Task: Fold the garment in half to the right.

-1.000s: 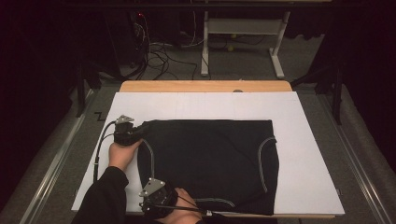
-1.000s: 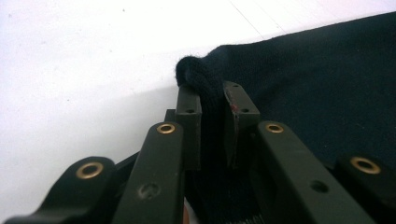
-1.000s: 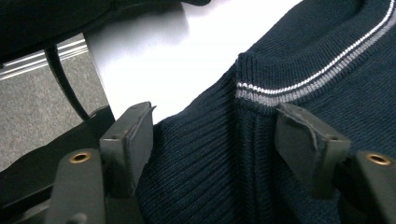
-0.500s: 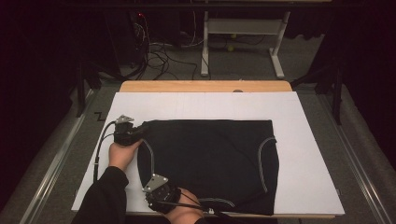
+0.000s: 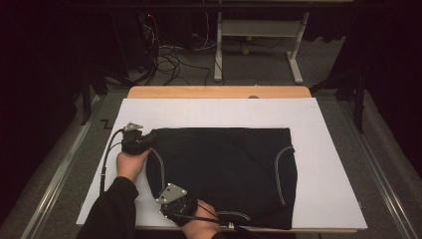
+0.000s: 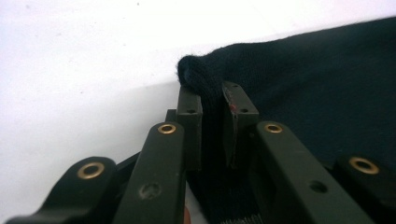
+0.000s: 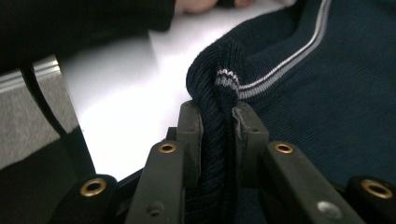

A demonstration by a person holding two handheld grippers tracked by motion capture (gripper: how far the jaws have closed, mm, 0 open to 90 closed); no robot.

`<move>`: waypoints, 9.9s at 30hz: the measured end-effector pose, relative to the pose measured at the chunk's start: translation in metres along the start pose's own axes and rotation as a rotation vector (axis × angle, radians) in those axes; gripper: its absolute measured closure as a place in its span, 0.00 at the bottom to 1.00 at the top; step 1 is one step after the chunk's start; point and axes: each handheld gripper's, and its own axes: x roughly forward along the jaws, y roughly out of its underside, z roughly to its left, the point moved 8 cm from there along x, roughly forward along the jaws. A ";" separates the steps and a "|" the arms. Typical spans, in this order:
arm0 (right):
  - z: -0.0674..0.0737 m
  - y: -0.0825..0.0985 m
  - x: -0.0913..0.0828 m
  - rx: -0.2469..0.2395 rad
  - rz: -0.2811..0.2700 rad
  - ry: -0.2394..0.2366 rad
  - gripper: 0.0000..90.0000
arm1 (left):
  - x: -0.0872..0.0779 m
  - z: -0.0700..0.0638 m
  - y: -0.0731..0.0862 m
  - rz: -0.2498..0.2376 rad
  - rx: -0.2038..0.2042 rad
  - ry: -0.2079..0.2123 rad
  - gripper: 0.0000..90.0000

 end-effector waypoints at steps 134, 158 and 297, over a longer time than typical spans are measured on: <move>-0.039 -0.005 -0.091 -0.011 -0.328 0.040 0.85 | -0.036 -0.061 -0.077 -0.091 -0.009 -0.059 0.89; -0.080 0.066 -0.130 0.080 -0.299 0.126 0.84 | 0.011 -0.147 -0.090 -0.064 0.091 -0.027 0.89; -0.231 0.169 -0.197 0.424 -0.291 0.400 0.02 | -0.102 -0.075 0.058 -0.200 0.143 0.135 0.00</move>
